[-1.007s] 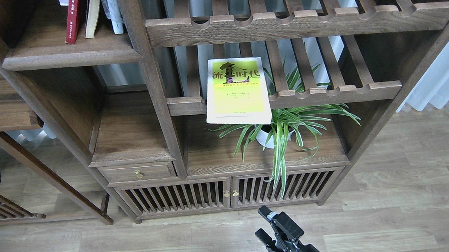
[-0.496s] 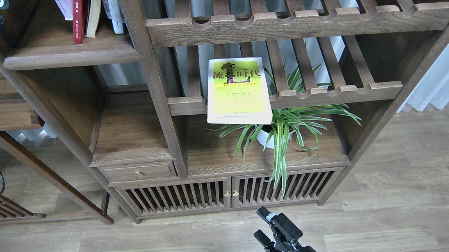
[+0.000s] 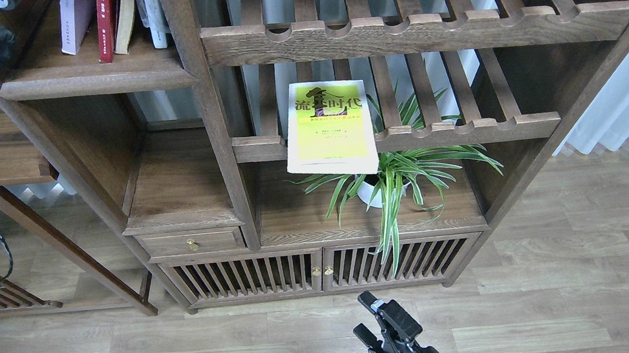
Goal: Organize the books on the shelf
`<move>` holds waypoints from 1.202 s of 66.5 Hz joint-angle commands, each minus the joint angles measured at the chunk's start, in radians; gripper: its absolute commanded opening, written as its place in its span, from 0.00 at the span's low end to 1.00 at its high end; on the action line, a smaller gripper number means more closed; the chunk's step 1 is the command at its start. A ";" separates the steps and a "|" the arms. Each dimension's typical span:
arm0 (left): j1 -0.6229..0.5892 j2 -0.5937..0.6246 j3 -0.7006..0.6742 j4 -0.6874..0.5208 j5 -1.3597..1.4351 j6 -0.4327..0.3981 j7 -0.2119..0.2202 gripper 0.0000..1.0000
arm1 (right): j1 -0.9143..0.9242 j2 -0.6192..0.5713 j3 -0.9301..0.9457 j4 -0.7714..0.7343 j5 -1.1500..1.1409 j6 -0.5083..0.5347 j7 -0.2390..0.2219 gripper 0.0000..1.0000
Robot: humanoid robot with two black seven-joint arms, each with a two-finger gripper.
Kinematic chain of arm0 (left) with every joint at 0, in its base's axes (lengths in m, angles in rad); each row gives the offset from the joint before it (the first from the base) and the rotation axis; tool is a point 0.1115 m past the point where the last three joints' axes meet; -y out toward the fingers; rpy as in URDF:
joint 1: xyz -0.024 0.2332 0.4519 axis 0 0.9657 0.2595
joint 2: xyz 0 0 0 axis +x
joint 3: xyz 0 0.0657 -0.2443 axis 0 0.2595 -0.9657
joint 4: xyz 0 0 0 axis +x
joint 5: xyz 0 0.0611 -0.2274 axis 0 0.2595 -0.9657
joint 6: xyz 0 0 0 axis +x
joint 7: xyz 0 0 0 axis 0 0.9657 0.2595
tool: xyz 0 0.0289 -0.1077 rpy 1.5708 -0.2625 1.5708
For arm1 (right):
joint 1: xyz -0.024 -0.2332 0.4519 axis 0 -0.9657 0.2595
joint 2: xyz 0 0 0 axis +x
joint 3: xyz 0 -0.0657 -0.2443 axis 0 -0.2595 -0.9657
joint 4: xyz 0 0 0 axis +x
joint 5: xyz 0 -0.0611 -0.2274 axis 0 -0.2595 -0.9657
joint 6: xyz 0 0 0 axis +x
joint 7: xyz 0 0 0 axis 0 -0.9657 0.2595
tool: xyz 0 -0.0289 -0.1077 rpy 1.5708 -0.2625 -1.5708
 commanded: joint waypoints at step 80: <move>0.815 0.188 -0.147 -0.827 -0.576 0.000 0.059 0.83 | -0.015 0.055 -0.015 0.018 -0.003 0.000 -0.004 0.99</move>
